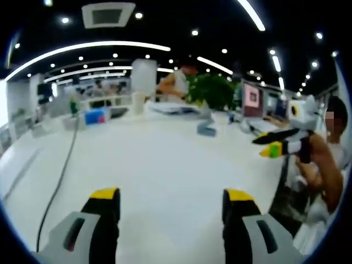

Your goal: Pick up the paper insert the paper into the punch align the paper edges press the punch to punch holes

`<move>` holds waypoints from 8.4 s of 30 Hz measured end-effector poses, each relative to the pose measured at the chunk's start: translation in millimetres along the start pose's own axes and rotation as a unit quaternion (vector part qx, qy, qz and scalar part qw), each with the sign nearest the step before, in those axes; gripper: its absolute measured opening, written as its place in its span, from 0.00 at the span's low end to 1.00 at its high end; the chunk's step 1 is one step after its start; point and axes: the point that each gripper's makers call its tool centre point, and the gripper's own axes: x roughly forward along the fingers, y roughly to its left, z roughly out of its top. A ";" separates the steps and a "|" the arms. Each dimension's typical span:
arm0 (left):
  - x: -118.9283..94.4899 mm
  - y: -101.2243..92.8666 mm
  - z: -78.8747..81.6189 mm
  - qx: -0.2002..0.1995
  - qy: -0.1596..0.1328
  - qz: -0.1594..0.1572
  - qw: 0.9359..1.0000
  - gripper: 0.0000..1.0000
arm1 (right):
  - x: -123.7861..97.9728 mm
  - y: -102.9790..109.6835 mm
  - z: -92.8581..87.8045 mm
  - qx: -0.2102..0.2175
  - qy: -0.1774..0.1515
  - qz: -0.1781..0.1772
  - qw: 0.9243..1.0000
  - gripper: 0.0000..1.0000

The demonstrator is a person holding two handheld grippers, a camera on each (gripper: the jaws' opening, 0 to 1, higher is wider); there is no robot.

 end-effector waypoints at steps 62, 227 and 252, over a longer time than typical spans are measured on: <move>71.3 -5.8 15.1 0.048 -0.027 -0.073 0.996 0.76 | 66.1 -0.4 1.3 -0.005 0.020 0.018 1.000 0.46; 7.4 -51.0 7.4 -0.347 -0.015 -0.215 0.913 0.75 | 122.5 4.3 53.5 0.445 -0.026 0.259 0.857 0.04; 32.8 -43.0 23.7 -0.461 -0.044 -0.239 0.853 0.69 | 98.4 15.4 69.3 0.504 -0.063 0.325 0.798 0.04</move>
